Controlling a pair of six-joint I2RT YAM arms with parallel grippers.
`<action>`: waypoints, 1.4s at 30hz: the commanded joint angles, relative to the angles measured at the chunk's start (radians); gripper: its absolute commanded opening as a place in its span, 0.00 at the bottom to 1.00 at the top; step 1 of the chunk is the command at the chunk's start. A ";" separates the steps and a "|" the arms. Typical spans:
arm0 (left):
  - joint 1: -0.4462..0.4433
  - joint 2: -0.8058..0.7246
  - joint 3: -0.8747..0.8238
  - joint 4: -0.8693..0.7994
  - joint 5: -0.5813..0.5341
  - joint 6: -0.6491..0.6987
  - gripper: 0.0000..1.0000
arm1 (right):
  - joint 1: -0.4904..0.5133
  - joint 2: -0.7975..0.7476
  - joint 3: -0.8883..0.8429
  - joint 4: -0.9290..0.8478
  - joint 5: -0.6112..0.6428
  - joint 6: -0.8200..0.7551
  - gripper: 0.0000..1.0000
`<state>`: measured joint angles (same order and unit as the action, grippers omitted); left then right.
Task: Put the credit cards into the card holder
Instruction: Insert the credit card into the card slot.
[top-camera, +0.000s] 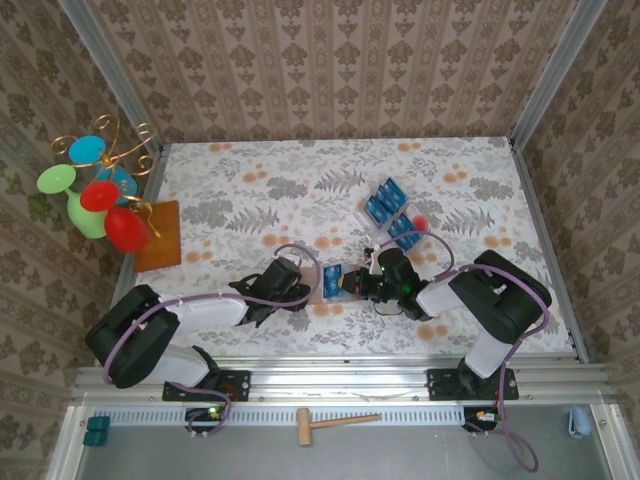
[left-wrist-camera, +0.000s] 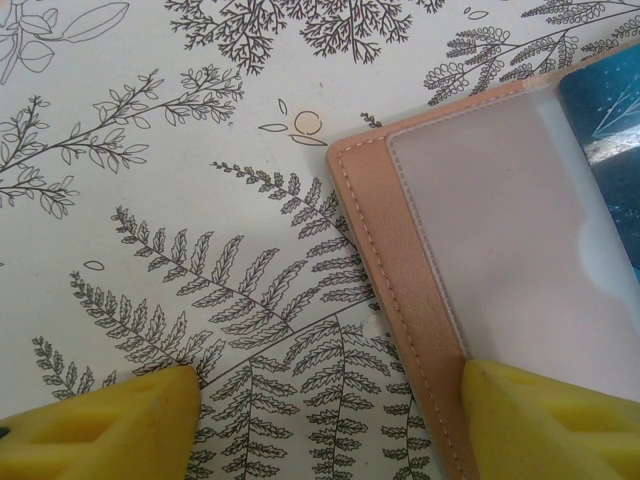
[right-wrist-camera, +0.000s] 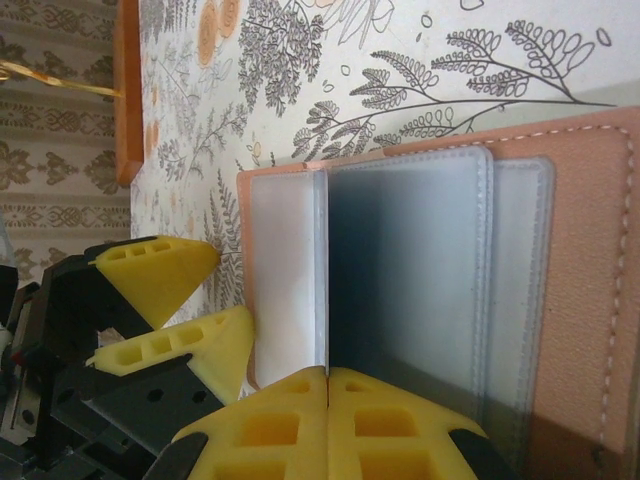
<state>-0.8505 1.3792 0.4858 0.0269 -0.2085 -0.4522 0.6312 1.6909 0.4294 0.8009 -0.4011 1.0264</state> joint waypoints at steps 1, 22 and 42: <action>-0.005 0.011 -0.003 -0.001 0.003 -0.012 0.71 | 0.012 0.014 -0.029 0.028 -0.007 0.012 0.00; -0.010 0.011 -0.001 -0.002 0.002 -0.013 0.71 | 0.019 0.068 -0.008 0.070 -0.004 0.025 0.00; -0.014 0.014 0.000 -0.003 0.005 -0.015 0.71 | -0.014 0.064 -0.015 0.050 0.016 0.008 0.00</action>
<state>-0.8570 1.3800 0.4858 0.0273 -0.2066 -0.4526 0.6281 1.7367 0.4114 0.8730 -0.4049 1.0512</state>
